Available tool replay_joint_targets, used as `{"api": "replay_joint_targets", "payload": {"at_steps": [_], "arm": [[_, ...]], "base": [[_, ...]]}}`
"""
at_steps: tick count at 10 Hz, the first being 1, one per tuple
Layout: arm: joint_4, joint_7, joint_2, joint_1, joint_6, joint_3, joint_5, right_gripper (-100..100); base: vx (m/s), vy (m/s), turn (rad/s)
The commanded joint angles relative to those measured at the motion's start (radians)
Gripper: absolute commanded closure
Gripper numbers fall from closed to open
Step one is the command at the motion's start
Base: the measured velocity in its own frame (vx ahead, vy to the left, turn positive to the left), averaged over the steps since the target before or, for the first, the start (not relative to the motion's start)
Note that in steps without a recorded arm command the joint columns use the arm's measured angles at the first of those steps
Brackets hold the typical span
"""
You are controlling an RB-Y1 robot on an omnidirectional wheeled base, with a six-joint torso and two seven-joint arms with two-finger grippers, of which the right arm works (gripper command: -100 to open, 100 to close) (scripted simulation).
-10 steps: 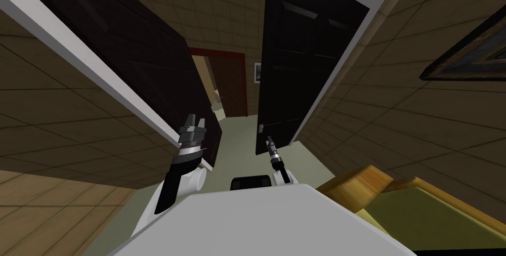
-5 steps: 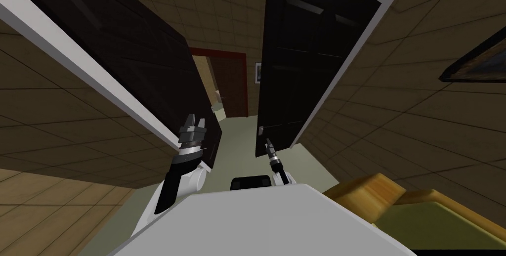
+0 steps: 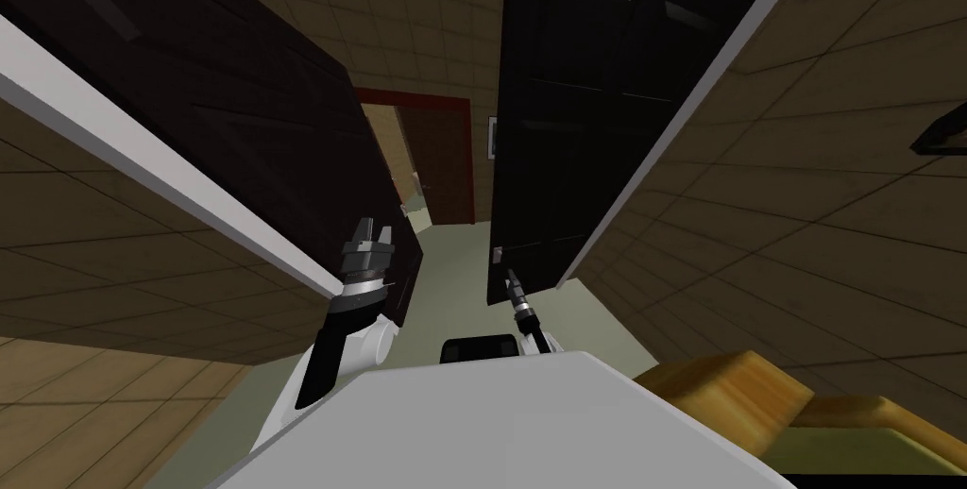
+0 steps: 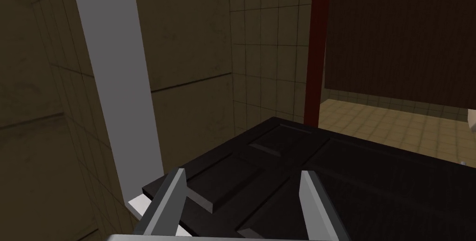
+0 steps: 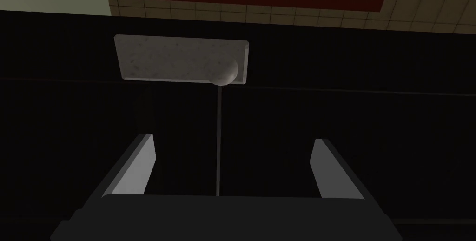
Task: Push the door open
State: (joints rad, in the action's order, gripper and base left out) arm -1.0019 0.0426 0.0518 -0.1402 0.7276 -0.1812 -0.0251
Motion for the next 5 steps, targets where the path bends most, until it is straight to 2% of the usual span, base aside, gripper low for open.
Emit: {"api": "replay_joint_targets", "payload": {"at_steps": [1,3,5], "arm": [[0.030,0.003,-0.002,0.009,0.004,-0.002,0.002,-100],[0.035,0.001,0.005,0.015,0.007,0.004,0.003,-100],[0.045,-0.001,0.006,0.024,0.007,0.009,0.005,-100]], "base": [[0.088,-0.054,0.038],[0.080,0.007,0.019],[0.202,0.018,0.025]]}}
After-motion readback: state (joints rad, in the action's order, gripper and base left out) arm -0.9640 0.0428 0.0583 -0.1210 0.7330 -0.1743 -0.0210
